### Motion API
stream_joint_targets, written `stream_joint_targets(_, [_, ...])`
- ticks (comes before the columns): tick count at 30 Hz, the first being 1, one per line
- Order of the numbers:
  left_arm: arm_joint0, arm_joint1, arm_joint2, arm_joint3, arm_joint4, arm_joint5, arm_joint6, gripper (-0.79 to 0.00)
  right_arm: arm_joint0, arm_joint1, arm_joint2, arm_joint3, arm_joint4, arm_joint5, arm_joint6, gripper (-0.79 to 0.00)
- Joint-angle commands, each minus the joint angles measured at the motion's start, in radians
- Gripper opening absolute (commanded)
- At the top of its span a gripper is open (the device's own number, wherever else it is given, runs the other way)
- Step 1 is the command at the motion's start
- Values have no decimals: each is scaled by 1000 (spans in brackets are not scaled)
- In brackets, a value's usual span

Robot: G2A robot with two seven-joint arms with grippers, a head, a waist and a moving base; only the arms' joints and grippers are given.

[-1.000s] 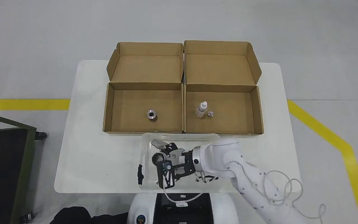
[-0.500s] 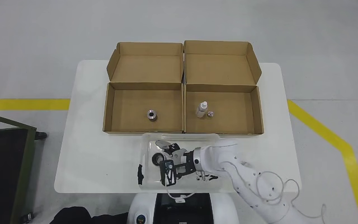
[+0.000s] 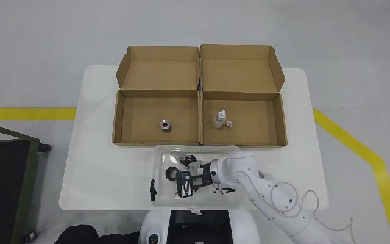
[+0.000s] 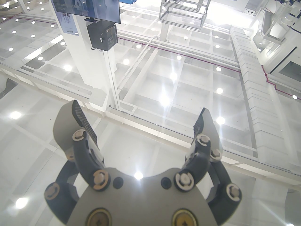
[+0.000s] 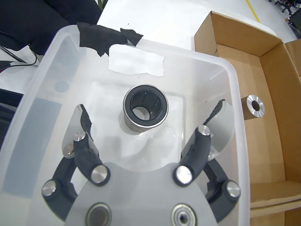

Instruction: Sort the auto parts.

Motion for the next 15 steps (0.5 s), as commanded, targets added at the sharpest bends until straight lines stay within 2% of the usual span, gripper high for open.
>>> stream_joint_targets(1, [0, 0, 0, 0, 0, 0, 0, 0, 4, 0, -4, 13, -3, 5, -7, -22])
stream_joint_targets(4, [0, 0, 0, 0, 0, 0, 0, 0, 11, -1, -11, 29, -3, 10, -16, -55])
stream_joint_targets(9, [0, 0, 0, 0, 0, 0, 0, 0, 23, -5, -25, 55, 3, 19, -30, -182])
stream_joint_targets(15, [0, 0, 0, 0, 0, 0, 0, 0, 41, -12, -46, 84, 8, 35, -43, -206])
